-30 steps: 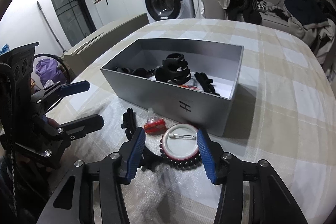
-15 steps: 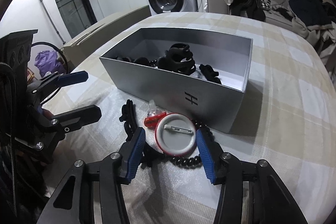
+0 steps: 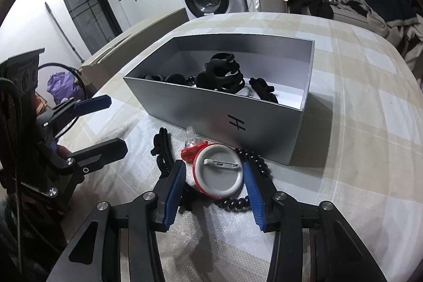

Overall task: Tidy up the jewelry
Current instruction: 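Grasp the red-rimmed white badge with the right gripper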

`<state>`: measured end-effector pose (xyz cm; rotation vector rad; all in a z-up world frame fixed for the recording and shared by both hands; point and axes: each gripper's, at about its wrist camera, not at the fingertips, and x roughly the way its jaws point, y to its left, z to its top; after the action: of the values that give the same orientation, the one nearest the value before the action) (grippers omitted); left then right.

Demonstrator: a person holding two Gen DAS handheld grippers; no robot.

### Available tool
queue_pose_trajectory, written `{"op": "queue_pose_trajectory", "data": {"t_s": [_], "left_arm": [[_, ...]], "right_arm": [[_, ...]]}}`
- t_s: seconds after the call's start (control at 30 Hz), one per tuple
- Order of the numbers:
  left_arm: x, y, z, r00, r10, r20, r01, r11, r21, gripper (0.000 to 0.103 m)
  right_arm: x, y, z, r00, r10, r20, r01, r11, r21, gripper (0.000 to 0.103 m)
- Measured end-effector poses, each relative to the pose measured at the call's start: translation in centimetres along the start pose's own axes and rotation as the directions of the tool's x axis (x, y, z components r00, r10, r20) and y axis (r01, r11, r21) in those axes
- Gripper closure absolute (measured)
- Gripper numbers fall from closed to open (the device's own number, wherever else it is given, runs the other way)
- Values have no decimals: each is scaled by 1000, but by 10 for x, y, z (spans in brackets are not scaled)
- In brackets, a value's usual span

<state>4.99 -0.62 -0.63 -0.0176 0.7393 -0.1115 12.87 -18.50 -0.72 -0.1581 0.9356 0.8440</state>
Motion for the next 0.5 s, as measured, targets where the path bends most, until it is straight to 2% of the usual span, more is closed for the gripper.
{"op": "queue_pose_trajectory", "data": {"t_s": [0.5], "left_arm": [[1, -1, 1, 1000, 4, -4, -4, 1000, 5, 1]], "right_arm": [[1, 3, 1, 1000, -1, 8, 1, 1000, 5, 57]]}}
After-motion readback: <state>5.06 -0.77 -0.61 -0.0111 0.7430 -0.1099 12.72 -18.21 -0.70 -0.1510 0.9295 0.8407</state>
